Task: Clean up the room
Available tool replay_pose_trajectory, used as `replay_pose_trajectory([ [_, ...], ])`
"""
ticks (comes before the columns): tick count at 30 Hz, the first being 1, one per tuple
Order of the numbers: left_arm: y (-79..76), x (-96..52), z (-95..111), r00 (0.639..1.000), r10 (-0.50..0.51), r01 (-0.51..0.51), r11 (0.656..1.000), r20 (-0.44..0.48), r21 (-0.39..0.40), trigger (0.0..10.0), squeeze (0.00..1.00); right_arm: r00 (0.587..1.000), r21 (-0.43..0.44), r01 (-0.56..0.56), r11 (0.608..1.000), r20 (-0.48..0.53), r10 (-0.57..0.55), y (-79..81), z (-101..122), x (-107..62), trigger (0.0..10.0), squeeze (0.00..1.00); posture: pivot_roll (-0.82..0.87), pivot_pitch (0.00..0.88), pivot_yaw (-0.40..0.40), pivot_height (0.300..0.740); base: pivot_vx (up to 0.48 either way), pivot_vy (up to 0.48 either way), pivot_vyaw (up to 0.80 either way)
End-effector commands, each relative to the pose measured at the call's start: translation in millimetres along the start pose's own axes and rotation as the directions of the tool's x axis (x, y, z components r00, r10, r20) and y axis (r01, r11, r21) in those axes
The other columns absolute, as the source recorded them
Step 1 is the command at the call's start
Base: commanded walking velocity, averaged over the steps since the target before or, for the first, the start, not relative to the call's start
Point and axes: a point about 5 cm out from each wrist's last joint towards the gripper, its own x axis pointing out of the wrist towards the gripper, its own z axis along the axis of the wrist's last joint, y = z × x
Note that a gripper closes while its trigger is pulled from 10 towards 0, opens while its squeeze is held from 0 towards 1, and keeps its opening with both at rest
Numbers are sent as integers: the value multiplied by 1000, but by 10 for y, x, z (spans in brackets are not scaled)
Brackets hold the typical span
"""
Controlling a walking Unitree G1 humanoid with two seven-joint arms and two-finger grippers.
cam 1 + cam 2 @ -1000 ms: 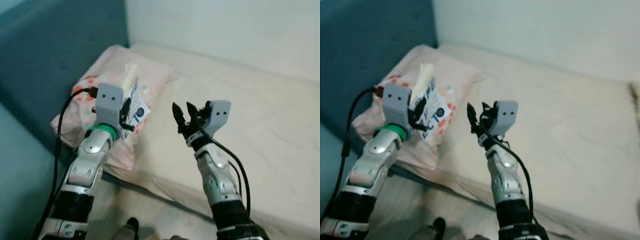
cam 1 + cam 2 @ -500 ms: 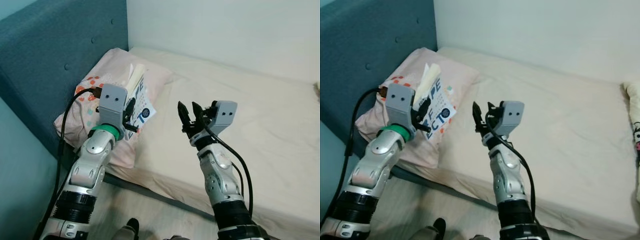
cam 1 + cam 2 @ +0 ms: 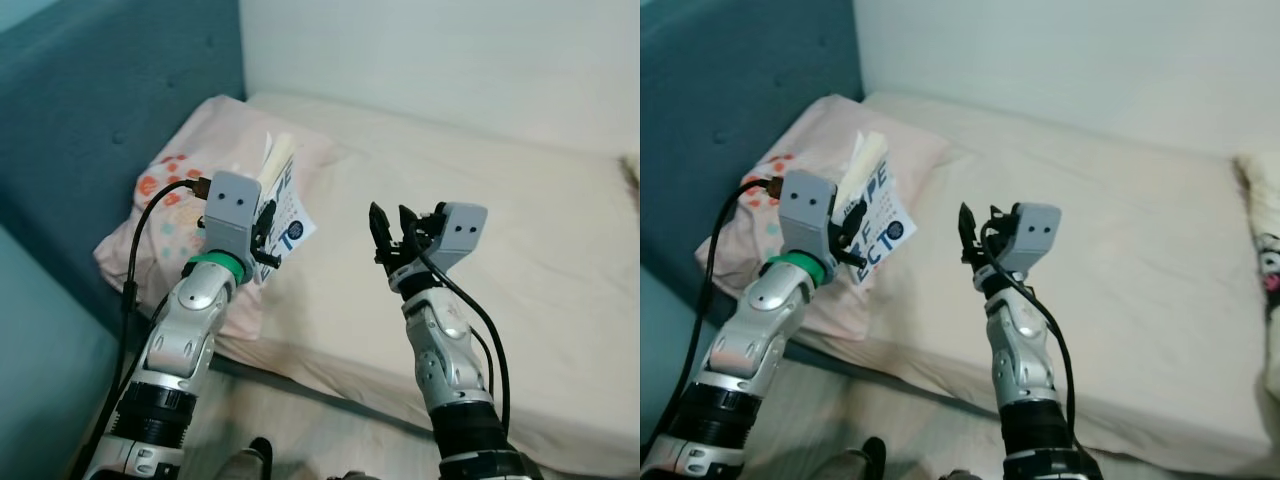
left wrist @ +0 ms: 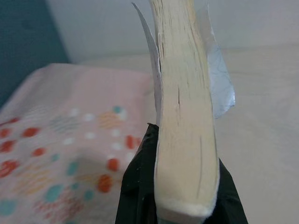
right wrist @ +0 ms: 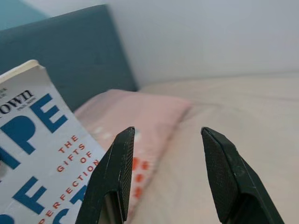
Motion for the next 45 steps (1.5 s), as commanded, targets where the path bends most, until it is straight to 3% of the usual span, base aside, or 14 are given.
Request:
replay_pose_trajectory([
  [1,-31,18,42,1000,-16,15,1000,24,19,10000,0,1000,-7,25,1000,-10,-25,-60,-26,-34,10000,0,29,54,44,740,0,0,-800],
  [9,-9,2,34,1000,2,-3,1000,26,24,10000,0,1000,-13,21,1000,-8,-21,-42,-22,-21,10000,0,35,63,41,740,0,0,-100],
  [35,27,18,61,999,22,-23,999,48,25,10000,0,1000,-17,1,1000,-17,-1,-6,-39,-10,10000,0,41,59,37,740,462,0,0],
  [45,27,27,74,999,21,-22,1000,50,11,10000,0,1000,-17,-2,1000,-17,2,-2,-38,-2,10000,0,41,55,37,740,156,0,0],
])
